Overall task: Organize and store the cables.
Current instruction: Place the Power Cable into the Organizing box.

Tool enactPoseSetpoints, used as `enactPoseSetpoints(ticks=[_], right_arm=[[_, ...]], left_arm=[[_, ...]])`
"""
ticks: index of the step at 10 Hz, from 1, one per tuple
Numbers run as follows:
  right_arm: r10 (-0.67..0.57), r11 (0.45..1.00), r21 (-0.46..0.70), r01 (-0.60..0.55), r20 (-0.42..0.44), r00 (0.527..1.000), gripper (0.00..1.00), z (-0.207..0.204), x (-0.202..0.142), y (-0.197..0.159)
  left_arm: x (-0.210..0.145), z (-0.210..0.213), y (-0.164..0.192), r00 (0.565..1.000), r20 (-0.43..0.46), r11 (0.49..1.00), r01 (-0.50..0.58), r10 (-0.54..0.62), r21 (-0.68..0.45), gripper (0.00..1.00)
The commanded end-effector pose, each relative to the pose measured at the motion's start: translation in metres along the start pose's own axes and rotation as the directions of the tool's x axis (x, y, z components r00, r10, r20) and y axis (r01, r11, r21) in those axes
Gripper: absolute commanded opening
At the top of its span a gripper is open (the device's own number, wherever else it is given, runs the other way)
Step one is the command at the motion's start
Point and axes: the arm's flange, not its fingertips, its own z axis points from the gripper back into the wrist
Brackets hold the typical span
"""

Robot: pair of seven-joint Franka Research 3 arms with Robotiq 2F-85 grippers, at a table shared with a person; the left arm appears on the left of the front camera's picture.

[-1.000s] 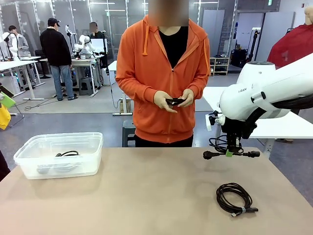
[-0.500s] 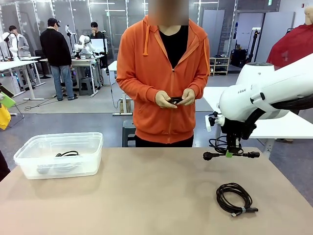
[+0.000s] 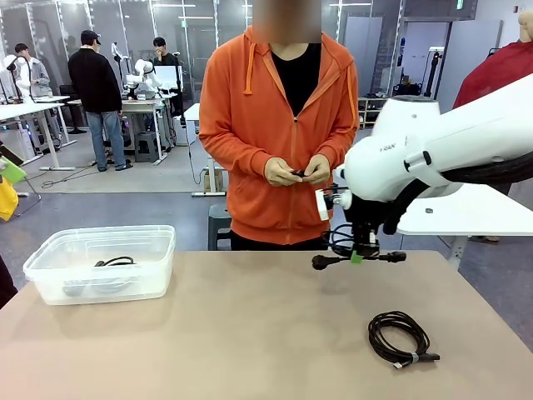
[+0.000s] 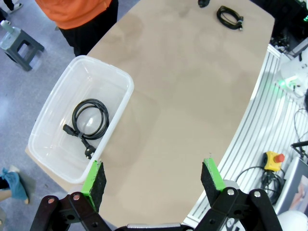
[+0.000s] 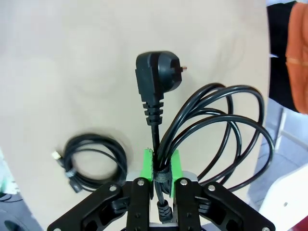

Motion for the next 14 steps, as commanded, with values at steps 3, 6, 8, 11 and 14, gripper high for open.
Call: enactPoseSetpoints(ticks=[3, 6, 8, 11, 14], right_arm=[[-0.009, 0.999, 0.033, 0.009, 0.003, 1.0, 0.17, -0.009, 0.089, 0.03], [-0.038, 0.999, 0.023, 0.039, -0.062, 0.997, 0.17, -0.047, 0.152, 0.056], [-0.045, 0.999, 0.025, 0.046, -0.052, 0.998, 0.17, -0.069, 0.175, 0.066], [-0.034, 0.998, 0.044, 0.037, -0.056, 0.998, 0.17, -0.105, 0.196, 0.07], [-0.013, 0.997, 0.07, 0.016, -0.043, 0.999, 0.17, -0.126, 0.205, 0.079]], left_arm=[[0.0, 0.0, 0.0, 1.0, 0.001, 1.0, 0.007, -0.007, 0.002, 1.0], [0.0, 0.0, 0.0, 1.0, 0.001, 1.0, 0.007, -0.007, 0.002, 1.0], [0.0, 0.0, 0.0, 1.0, 0.001, 1.0, 0.007, -0.007, 0.002, 1.0], [0.0, 0.0, 0.0, 1.0, 0.001, 1.0, 0.007, -0.007, 0.002, 1.0], [0.0, 0.0, 0.0, 1.0, 0.001, 1.0, 0.007, -0.007, 0.002, 1.0]])
